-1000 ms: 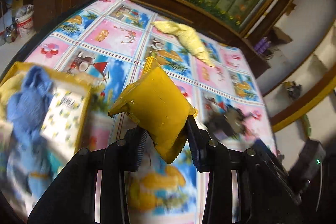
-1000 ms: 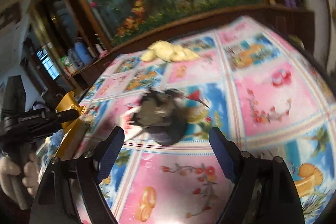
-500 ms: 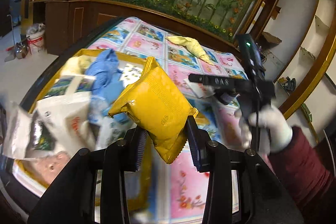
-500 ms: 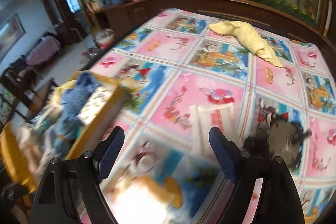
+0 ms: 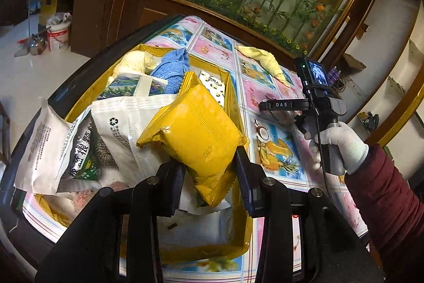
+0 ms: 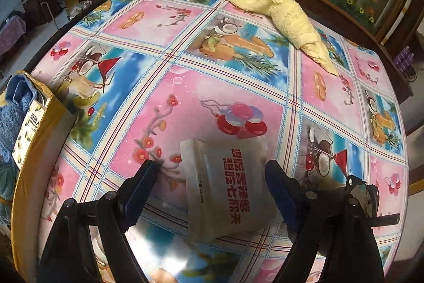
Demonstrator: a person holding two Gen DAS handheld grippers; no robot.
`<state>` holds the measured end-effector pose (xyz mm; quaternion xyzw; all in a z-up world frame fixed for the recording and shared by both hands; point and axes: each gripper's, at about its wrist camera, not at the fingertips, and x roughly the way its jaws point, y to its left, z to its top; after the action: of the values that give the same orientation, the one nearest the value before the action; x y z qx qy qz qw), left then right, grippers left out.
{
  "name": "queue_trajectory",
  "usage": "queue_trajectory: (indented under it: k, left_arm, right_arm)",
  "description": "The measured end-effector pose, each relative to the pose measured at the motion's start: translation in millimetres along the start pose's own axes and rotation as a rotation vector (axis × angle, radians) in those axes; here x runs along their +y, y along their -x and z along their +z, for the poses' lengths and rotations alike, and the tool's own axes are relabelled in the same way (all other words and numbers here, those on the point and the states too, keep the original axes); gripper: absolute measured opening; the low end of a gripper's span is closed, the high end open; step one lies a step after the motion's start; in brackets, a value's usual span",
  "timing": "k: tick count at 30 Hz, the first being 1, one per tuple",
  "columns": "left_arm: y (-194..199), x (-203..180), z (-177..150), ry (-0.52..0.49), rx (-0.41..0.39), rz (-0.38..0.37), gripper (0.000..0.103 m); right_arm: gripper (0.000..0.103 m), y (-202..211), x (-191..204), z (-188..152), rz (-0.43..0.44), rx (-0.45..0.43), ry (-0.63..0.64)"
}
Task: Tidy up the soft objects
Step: 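Grasp white red-lettered pouch with right gripper while left gripper carries envelope to tray, then carry white pouch into tray with right gripper while left gripper releases envelope there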
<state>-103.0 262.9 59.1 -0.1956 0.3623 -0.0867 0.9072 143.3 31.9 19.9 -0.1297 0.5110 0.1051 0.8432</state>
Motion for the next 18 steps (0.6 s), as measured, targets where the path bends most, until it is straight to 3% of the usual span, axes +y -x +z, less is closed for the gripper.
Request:
queue_trajectory:
  k: [4, 6, 11, 18]
  left_arm:
    - [-2.6, -8.2, -4.1, -0.023, 0.003, 0.017, 0.036]
    - [-1.9, -13.0, -6.3, -0.044, -0.003, 0.027, 0.036]
    - [2.6, -9.8, -3.9, -0.034, -0.011, 0.042, 0.036]
    - [29.7, 7.2, 0.7, 0.007, -0.056, 0.077, 0.036]
  right_arm:
    - [0.073, -3.9, 5.2, 4.9, 0.115, 0.054, 0.039]
    - [0.052, 1.9, 11.6, 3.4, 0.143, 0.067, 0.061]
    - [0.047, 14.6, 33.6, -16.1, 0.176, 0.047, 0.101]
    - [0.045, 39.4, 12.6, -35.6, 0.327, -0.043, -0.059]
